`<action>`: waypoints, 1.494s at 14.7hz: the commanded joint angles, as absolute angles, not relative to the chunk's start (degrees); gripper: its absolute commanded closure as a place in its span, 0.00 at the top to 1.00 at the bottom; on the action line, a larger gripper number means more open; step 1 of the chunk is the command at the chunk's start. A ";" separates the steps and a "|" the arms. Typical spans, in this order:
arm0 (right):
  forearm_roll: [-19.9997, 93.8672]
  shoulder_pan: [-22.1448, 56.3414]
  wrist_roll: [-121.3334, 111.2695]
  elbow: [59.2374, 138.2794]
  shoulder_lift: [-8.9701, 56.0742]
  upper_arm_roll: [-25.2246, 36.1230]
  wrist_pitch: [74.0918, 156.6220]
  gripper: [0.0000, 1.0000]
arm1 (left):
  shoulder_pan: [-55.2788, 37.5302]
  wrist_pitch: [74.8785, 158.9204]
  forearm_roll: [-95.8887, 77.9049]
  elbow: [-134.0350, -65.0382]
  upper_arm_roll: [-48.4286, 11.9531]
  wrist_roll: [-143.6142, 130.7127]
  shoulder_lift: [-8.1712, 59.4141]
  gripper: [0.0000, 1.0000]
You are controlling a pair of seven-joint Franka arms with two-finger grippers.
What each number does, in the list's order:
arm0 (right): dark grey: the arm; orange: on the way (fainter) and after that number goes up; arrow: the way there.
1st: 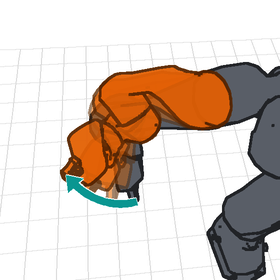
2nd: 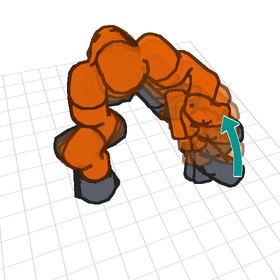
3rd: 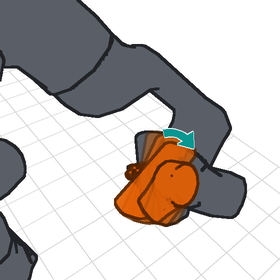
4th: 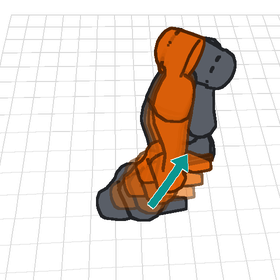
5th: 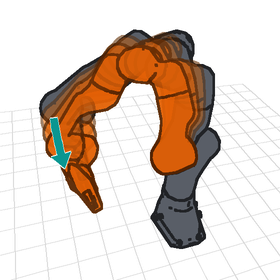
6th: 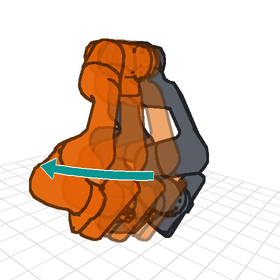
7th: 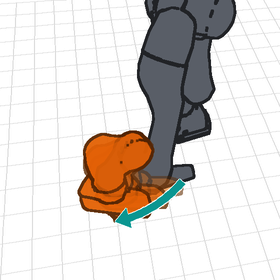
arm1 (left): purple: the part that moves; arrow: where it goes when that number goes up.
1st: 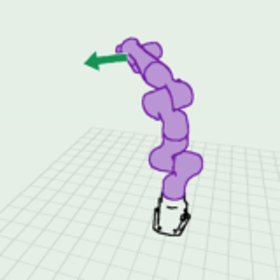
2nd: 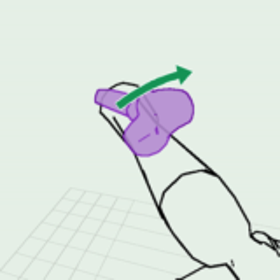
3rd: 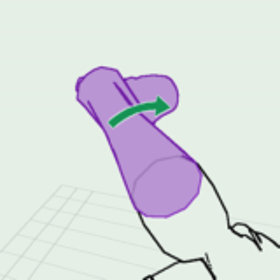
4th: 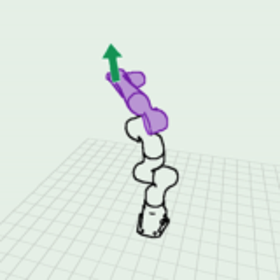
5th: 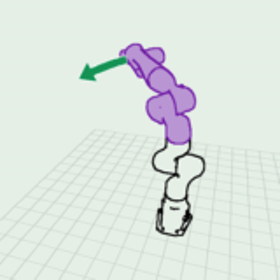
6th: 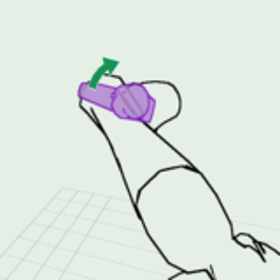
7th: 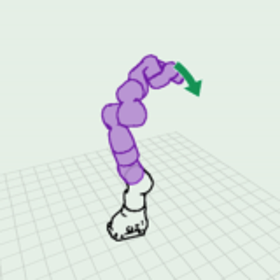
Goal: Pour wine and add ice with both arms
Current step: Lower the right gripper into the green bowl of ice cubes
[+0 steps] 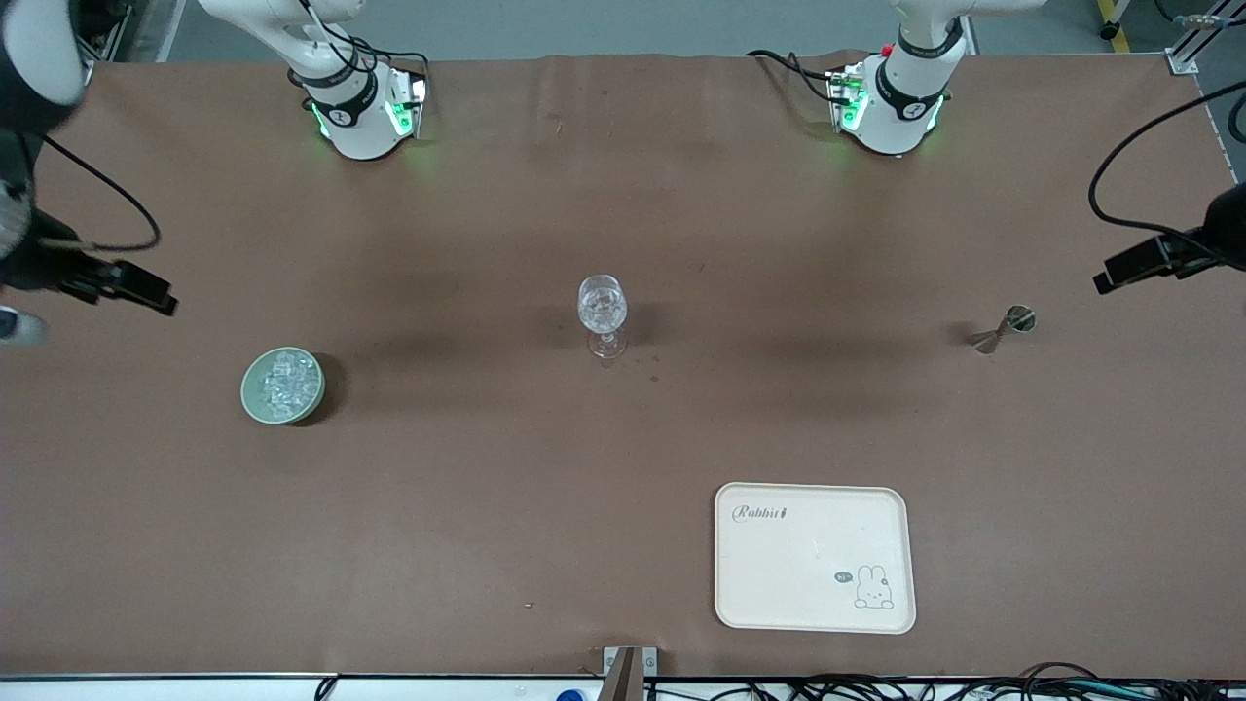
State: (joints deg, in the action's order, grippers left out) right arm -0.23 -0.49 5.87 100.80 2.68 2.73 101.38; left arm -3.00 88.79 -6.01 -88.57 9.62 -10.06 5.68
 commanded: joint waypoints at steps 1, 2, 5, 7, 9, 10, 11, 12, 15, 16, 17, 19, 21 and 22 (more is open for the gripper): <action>0.09 -0.35 4.40 111.15 1.23 2.99 110.70 1.00 | -3.25 88.86 -11.32 -86.66 15.45 -16.33 10.79 1.00; 0.00 -0.44 3.44 113.88 2.10 3.08 114.40 1.00 | -3.25 88.94 -14.04 -86.57 17.90 -18.09 12.90 1.00; -0.17 -0.88 0.62 120.04 6.75 3.16 124.42 1.00 | -3.25 89.21 -22.30 -86.57 24.76 -23.79 18.96 1.00; -0.26 -1.14 -1.48 121.90 9.83 3.51 129.44 1.00 | -3.25 89.30 -28.54 -86.57 28.72 -27.84 23.36 1.00; -0.35 -1.23 -4.47 121.99 13.25 5.35 132.61 0.98 | -3.16 89.21 -34.34 -86.75 32.06 -32.24 26.79 1.00; -0.26 -1.23 -5.00 122.25 14.58 5.71 134.37 0.94 | -2.99 88.86 -37.15 -87.27 33.39 -32.34 28.37 1.00; -0.35 -1.23 -5.01 122.69 15.46 5.71 135.43 0.89 | -2.90 88.51 -39.70 -87.36 35.14 -32.26 30.30 1.00; -0.26 -1.23 -5.01 123.13 16.08 5.71 136.66 0.82 | -2.81 87.29 -42.51 -87.62 36.64 -32.08 32.32 1.00; -0.26 -0.79 -4.83 125.76 16.96 5.71 140.35 0.72 | -2.55 84.38 -49.20 -89.81 40.50 -31.12 37.25 1.00; -0.26 -0.70 -4.83 126.38 17.05 5.63 140.97 0.68 | -2.37 83.94 -50.96 -91.04 41.74 -30.24 38.31 1.00; -0.26 -0.70 -4.83 126.56 17.14 5.63 140.98 0.66 | -2.29 83.85 -52.28 -92.97 42.10 -29.10 39.19 1.00; -0.26 -0.62 -4.83 127.52 17.49 5.62 140.97 0.61 | -1.85 83.85 -53.35 -97.19 42.10 -25.60 39.72 1.00; -0.18 -0.53 -4.83 127.88 17.75 5.62 140.80 0.57 | -1.76 83.85 -54.48 -99.48 42.10 -21.46 41.13 1.00; -0.18 -0.44 -4.83 127.88 17.84 5.62 140.80 0.57 | -1.76 83.85 -55.28 -100.36 42.10 -19.71 42.26 1.00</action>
